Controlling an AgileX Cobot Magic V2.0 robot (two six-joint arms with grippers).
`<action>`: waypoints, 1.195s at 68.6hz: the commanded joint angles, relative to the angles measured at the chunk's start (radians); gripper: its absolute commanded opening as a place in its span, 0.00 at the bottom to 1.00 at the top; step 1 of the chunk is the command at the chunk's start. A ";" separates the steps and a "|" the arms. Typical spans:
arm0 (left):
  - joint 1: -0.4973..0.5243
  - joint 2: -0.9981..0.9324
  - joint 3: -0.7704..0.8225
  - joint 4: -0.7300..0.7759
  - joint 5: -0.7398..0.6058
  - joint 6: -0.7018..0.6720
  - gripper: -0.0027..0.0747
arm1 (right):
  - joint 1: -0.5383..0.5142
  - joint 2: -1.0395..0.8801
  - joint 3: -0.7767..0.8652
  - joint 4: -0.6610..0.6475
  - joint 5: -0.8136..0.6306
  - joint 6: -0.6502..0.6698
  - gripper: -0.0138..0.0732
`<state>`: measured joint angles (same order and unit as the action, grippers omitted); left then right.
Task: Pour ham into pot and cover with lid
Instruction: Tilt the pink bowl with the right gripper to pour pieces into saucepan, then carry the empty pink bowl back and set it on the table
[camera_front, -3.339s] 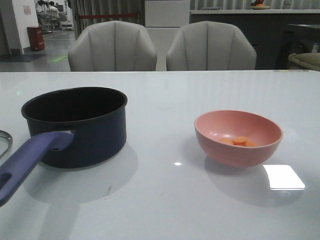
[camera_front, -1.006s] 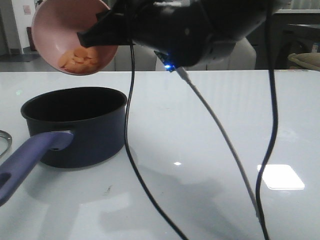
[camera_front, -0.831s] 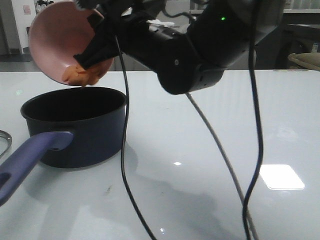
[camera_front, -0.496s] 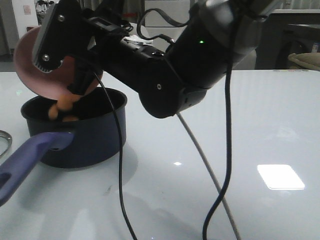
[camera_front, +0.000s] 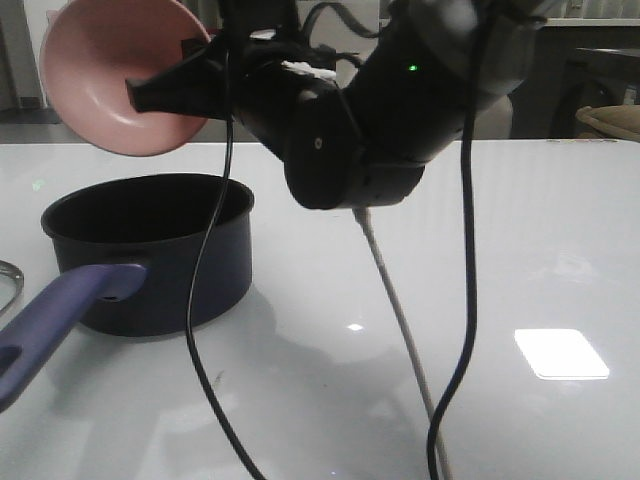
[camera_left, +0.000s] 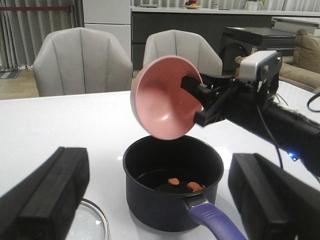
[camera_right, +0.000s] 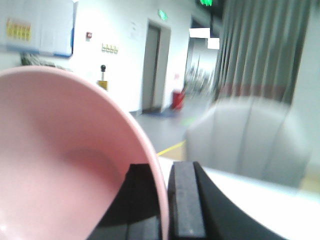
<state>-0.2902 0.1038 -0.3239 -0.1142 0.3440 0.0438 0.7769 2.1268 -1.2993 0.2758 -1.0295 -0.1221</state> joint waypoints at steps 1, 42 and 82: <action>-0.006 0.021 -0.026 -0.006 -0.083 -0.011 0.82 | -0.003 -0.134 -0.023 -0.006 0.090 0.192 0.31; -0.006 0.021 -0.026 -0.006 -0.083 -0.011 0.82 | -0.324 -0.503 -0.023 -0.006 1.316 0.014 0.31; -0.006 0.021 -0.026 -0.006 -0.083 -0.011 0.82 | -0.594 -0.399 0.140 0.026 1.561 0.014 0.31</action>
<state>-0.2902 0.1038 -0.3239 -0.1142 0.3440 0.0438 0.1942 1.7364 -1.1414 0.2797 0.5547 -0.0956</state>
